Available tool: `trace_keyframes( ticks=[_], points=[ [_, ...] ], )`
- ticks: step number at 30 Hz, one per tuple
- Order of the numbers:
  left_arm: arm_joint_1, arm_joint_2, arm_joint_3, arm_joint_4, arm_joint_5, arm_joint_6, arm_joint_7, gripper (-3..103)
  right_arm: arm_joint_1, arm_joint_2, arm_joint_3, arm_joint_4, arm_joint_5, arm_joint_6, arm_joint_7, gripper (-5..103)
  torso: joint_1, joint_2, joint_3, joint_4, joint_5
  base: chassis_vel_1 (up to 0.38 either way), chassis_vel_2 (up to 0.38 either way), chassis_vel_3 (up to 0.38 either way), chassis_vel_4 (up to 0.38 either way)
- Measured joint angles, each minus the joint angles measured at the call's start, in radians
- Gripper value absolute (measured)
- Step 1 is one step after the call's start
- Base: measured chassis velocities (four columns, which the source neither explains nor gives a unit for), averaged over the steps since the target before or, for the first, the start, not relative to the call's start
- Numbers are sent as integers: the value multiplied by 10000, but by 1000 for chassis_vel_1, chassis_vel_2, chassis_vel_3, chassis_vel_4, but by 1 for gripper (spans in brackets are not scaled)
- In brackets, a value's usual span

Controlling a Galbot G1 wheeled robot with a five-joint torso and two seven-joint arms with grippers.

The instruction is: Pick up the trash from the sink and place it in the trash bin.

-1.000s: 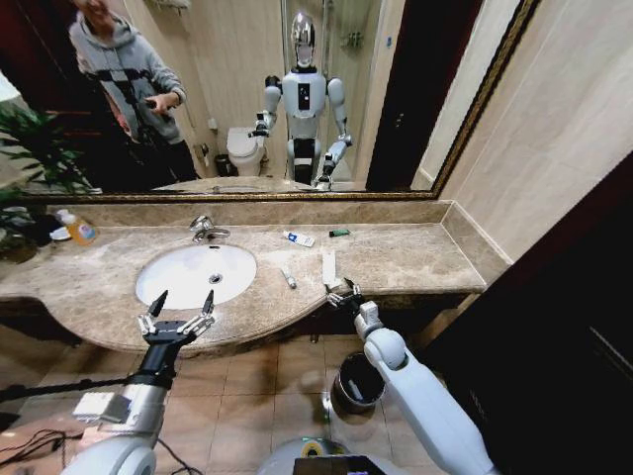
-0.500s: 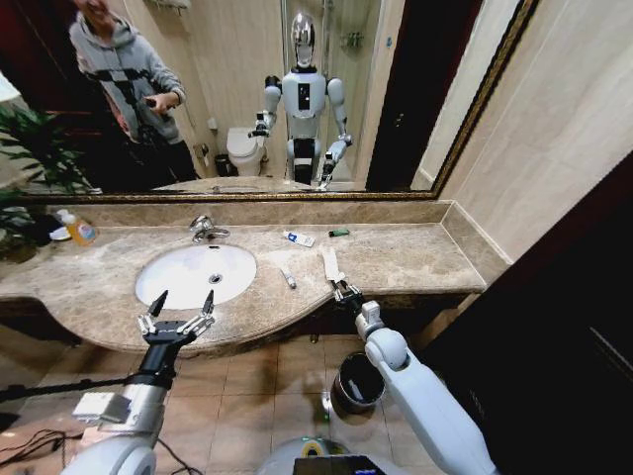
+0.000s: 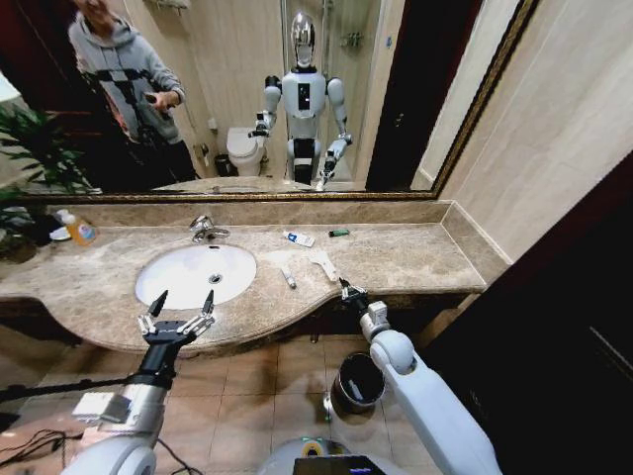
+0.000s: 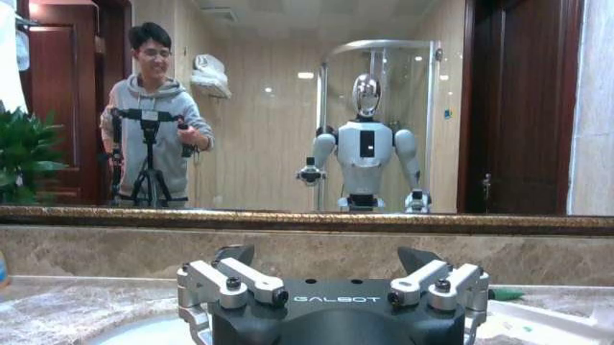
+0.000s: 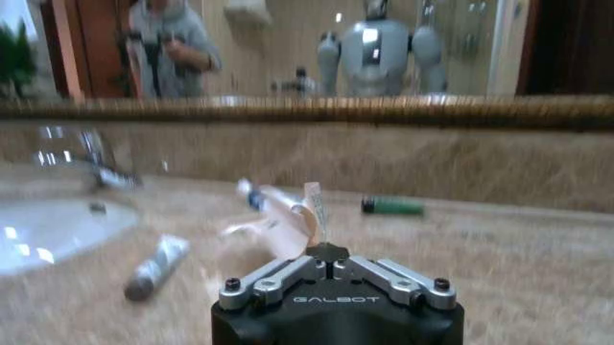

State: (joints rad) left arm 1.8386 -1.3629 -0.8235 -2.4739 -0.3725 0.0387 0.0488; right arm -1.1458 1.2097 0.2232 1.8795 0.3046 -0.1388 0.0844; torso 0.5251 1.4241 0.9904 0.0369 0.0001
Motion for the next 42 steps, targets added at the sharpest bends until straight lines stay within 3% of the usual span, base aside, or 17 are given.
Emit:
trace_keyframes(
  ticks=[10,17,19,21,25,34,36,42],
  points=[
    [0,0,1,0,0,0,0,100,-1958,-360,1041,1991,-48,228,-29,0,-2,1,-1,0,0,0,0,0,0],
    [0,0,0,0,0,0,-1,100,-4392,-103,2384,2416,-753,1550,-101,0,-2,1,-2,0,1,0,0,0,0],
    [0,0,0,0,0,0,0,100,-5577,148,2768,2269,-1124,2336,-159,0,-2,1,-2,-2,0,0,0,0,0],
    [0,0,1,0,0,0,1,100,-5819,218,2827,2196,-1224,2525,-157,0,-2,1,-2,-2,0,0,0,0,0],
    [0,0,0,0,0,0,0,100,-6880,894,2931,1530,-1967,3634,101,0,-2,2,-1,-2,1,0,0,0,0],
    [0,0,1,0,0,0,0,100,-7040,1247,2658,-612,-2952,4894,490,0,-1,2,-1,-2,-2,0,0,0,0],
    [0,0,0,0,0,0,0,100,-6579,1337,2616,-1862,-3769,5363,617,0,-1,2,0,-2,0,0,0,0,0],
    [0,0,1,1,0,0,0,100,-5035,1484,2270,-4289,-4410,5314,329,0,0,1,0,-2,-2,0,0,0,0]
  ],
)
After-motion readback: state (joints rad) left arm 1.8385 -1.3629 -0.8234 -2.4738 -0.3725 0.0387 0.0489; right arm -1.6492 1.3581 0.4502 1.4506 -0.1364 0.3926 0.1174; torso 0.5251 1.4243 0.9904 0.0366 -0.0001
